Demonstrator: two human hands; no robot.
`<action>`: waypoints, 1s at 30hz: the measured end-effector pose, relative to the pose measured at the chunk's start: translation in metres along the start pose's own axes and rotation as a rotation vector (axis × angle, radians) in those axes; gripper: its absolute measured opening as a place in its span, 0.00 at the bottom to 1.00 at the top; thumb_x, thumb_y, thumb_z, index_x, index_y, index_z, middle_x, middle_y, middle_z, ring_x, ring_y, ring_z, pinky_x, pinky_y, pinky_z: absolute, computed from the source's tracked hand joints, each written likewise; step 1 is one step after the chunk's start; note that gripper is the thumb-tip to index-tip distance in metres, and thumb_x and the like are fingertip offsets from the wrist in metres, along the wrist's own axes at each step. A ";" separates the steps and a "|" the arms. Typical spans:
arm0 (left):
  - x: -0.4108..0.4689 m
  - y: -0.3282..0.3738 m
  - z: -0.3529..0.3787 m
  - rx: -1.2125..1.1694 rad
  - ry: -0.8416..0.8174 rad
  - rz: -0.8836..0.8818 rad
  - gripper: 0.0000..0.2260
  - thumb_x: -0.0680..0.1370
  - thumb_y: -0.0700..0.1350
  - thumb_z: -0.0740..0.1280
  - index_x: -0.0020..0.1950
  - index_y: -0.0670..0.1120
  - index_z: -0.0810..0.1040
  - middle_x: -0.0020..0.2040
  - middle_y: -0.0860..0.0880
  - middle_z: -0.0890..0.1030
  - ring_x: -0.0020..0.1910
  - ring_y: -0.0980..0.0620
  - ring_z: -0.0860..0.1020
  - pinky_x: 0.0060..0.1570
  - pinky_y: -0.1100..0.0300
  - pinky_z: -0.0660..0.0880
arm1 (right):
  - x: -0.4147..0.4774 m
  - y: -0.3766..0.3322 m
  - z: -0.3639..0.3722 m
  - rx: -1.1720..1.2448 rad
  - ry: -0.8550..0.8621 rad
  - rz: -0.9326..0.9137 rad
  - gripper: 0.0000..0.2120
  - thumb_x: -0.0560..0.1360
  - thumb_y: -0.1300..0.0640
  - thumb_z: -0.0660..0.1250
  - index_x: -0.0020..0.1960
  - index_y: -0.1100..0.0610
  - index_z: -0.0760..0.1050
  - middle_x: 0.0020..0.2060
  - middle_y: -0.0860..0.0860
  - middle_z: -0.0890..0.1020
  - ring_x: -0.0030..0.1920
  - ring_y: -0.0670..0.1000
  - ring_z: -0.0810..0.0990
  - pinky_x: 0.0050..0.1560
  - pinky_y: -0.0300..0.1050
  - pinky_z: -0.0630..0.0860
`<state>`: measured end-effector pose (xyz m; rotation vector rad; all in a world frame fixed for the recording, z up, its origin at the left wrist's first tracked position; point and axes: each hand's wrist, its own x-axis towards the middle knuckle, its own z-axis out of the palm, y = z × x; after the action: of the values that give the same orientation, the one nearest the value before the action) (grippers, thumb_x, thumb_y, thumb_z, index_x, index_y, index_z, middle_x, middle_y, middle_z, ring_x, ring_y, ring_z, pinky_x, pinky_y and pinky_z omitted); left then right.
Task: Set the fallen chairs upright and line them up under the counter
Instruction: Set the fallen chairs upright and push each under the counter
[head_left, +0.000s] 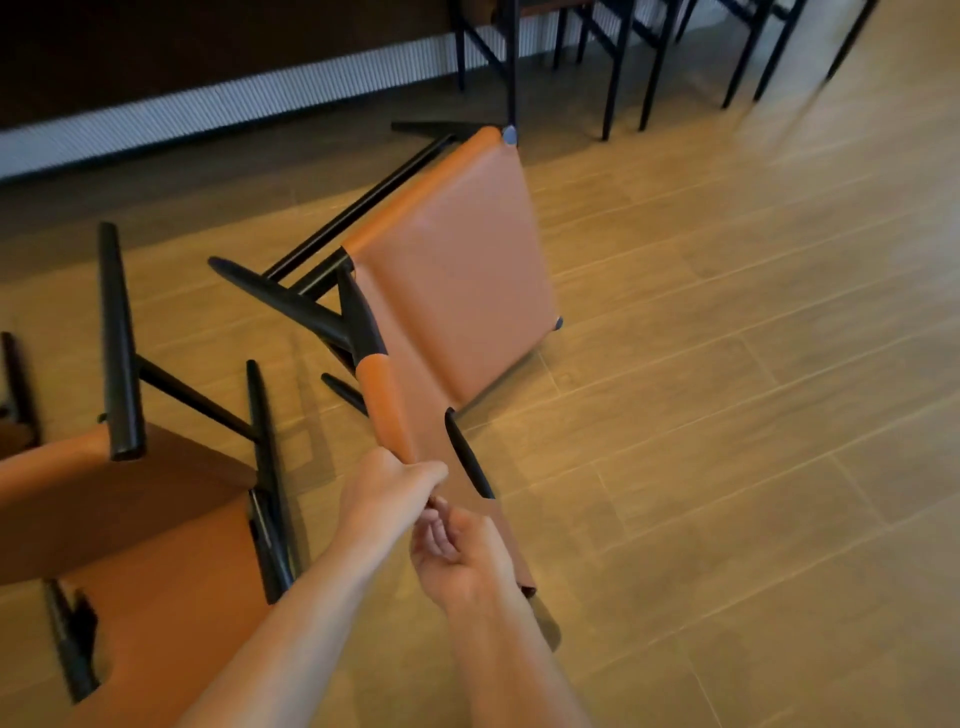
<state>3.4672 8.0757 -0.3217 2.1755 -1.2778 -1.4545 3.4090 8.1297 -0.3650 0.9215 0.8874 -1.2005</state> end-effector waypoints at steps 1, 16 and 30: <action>-0.002 0.013 -0.005 -0.009 -0.004 0.001 0.07 0.65 0.40 0.67 0.28 0.39 0.79 0.26 0.45 0.81 0.25 0.49 0.81 0.44 0.48 0.82 | -0.008 -0.002 0.011 0.004 -0.004 -0.006 0.08 0.74 0.75 0.61 0.40 0.68 0.75 0.36 0.60 0.74 0.29 0.51 0.72 0.42 0.43 0.75; 0.032 0.195 -0.086 -0.164 0.011 0.014 0.03 0.68 0.37 0.68 0.38 0.38 0.78 0.24 0.46 0.80 0.21 0.50 0.78 0.21 0.64 0.75 | -0.069 -0.052 0.157 0.054 -0.244 0.038 0.16 0.80 0.55 0.60 0.57 0.68 0.72 0.42 0.66 0.84 0.38 0.63 0.85 0.31 0.46 0.82; 0.091 0.295 -0.175 -0.293 -0.153 -0.004 0.12 0.70 0.38 0.67 0.53 0.42 0.74 0.44 0.42 0.81 0.33 0.43 0.84 0.23 0.59 0.78 | -0.067 -0.057 0.300 0.115 -0.379 -0.152 0.16 0.80 0.64 0.55 0.67 0.63 0.67 0.63 0.68 0.73 0.62 0.70 0.73 0.53 0.64 0.76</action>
<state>3.4680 7.7852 -0.1174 1.9100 -1.0276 -1.7165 3.3651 7.8689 -0.1976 0.6925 0.5949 -1.5095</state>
